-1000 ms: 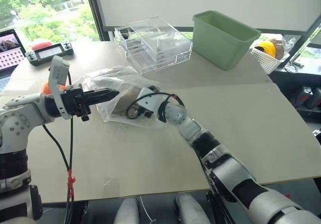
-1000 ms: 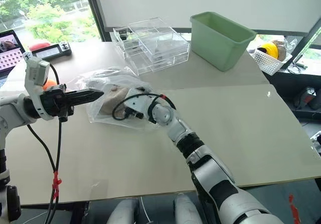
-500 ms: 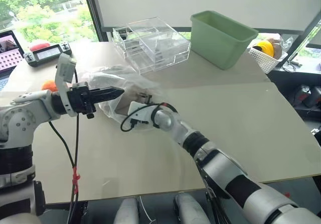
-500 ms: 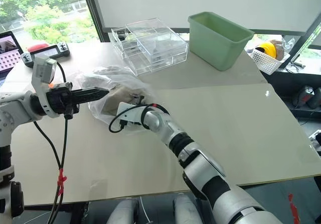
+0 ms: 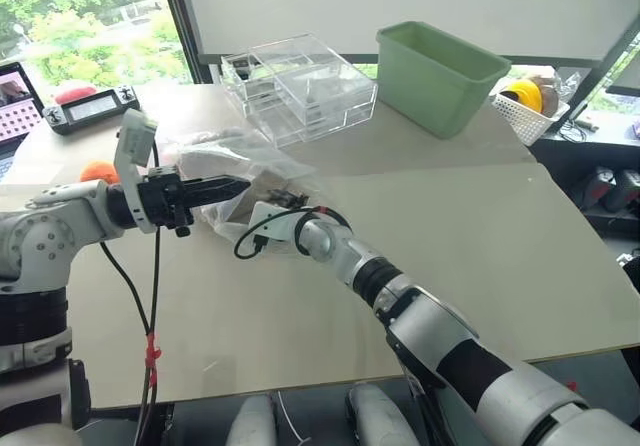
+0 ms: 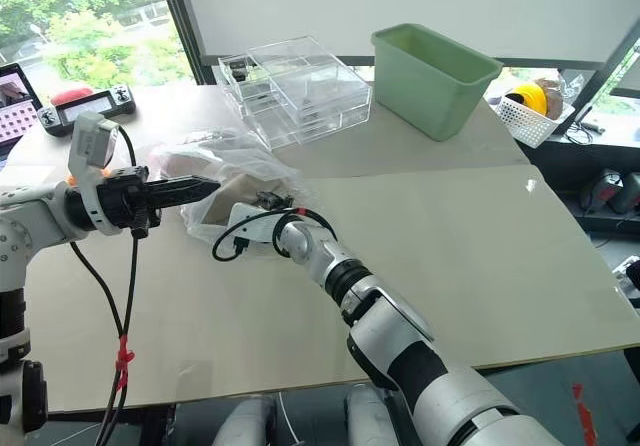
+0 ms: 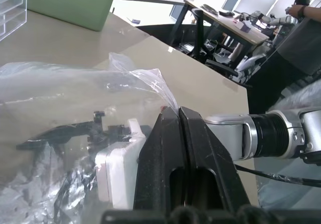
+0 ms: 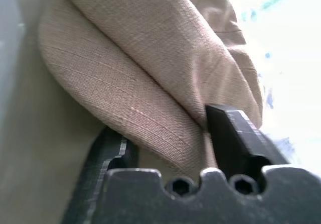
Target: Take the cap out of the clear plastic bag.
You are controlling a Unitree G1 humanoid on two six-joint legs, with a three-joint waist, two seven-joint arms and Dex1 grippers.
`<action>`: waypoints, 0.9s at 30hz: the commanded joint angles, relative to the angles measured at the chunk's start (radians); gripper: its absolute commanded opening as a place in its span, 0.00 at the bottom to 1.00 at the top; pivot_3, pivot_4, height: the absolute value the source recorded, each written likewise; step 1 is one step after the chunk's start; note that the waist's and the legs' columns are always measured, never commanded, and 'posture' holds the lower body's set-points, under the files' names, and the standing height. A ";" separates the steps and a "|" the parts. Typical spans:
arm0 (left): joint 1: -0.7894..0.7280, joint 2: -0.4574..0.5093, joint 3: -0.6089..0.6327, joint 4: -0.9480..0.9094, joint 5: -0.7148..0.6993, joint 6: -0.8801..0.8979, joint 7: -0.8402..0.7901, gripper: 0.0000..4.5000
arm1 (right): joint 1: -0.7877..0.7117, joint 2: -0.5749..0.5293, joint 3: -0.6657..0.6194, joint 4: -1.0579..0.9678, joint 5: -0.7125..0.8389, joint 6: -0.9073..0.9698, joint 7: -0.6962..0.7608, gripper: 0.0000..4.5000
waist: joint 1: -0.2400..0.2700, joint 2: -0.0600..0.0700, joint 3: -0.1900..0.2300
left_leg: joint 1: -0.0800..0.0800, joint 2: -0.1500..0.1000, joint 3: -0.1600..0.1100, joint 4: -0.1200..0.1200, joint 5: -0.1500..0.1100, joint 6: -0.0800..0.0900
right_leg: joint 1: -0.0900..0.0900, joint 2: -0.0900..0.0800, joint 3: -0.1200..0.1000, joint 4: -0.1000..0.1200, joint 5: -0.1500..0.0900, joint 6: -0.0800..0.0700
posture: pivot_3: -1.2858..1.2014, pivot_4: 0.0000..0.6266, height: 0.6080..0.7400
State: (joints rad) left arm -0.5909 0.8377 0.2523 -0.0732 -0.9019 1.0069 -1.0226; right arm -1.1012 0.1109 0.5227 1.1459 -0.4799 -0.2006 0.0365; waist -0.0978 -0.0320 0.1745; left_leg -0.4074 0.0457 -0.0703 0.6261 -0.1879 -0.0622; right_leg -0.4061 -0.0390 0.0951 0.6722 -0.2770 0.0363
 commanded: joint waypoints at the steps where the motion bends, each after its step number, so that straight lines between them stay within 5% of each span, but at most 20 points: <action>1: -0.029 0.014 0.002 -0.008 0.001 -0.022 -0.019 0.00 | -0.002 0.009 -0.017 0.007 0.000 -0.010 0.002 0.19 | 0.000 0.000 0.000 | 0.000 0.000 0.000 0.000 0.000 0.000 | 0.000 0.000 0.000 0.000 0.000 0.000 | 0.52 0.24 0.96; 4: -0.030 0.014 -0.001 -0.006 0.005 -0.025 -0.021 0.00 | 0.000 0.006 -0.020 0.002 -0.011 -0.022 -0.013 0.01 | -0.003 0.000 0.000 | 0.002 0.000 0.000 0.000 0.000 0.000 | 0.002 0.000 0.000 0.000 0.000 0.000 | 0.52 0.24 0.96; 10: -0.026 0.018 -0.013 -0.008 0.020 -0.032 -0.023 0.00 | 0.054 -0.032 0.001 -0.083 -0.035 -0.132 0.006 0.01 | -0.006 0.000 0.000 | 0.003 0.000 0.000 0.000 0.000 0.000 | 0.002 0.000 0.000 0.000 0.000 0.000 | 0.52 0.24 0.96; 18: -0.012 0.017 -0.023 -0.017 0.034 -0.034 -0.025 0.00 | 0.318 -0.163 -0.007 -0.428 0.002 -0.174 0.143 0.01 | -0.006 -0.001 0.000 | 0.003 0.000 0.000 0.000 0.000 0.000 | 0.002 0.000 0.001 0.000 0.000 0.000 | 0.52 0.24 0.96; 27: -0.016 0.015 -0.059 -0.001 0.077 -0.055 -0.041 0.00 | 0.525 -0.281 -0.149 -0.921 0.099 0.091 0.309 0.01 | 0.004 -0.001 0.000 | 0.002 0.000 0.000 0.000 0.000 0.000 | 0.002 0.000 0.000 -0.001 -0.001 0.000 | 0.52 0.24 0.96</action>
State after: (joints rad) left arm -0.5909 0.8392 0.1898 -0.0663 -0.8300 0.9727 -1.0533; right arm -0.5962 -0.1584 0.3965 0.2897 -0.4041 -0.1754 0.3068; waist -0.0940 -0.0326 0.1741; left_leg -0.4056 0.0456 -0.0702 0.6262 -0.1879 -0.0622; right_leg -0.4036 -0.0388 0.0954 0.6716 -0.2776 0.0367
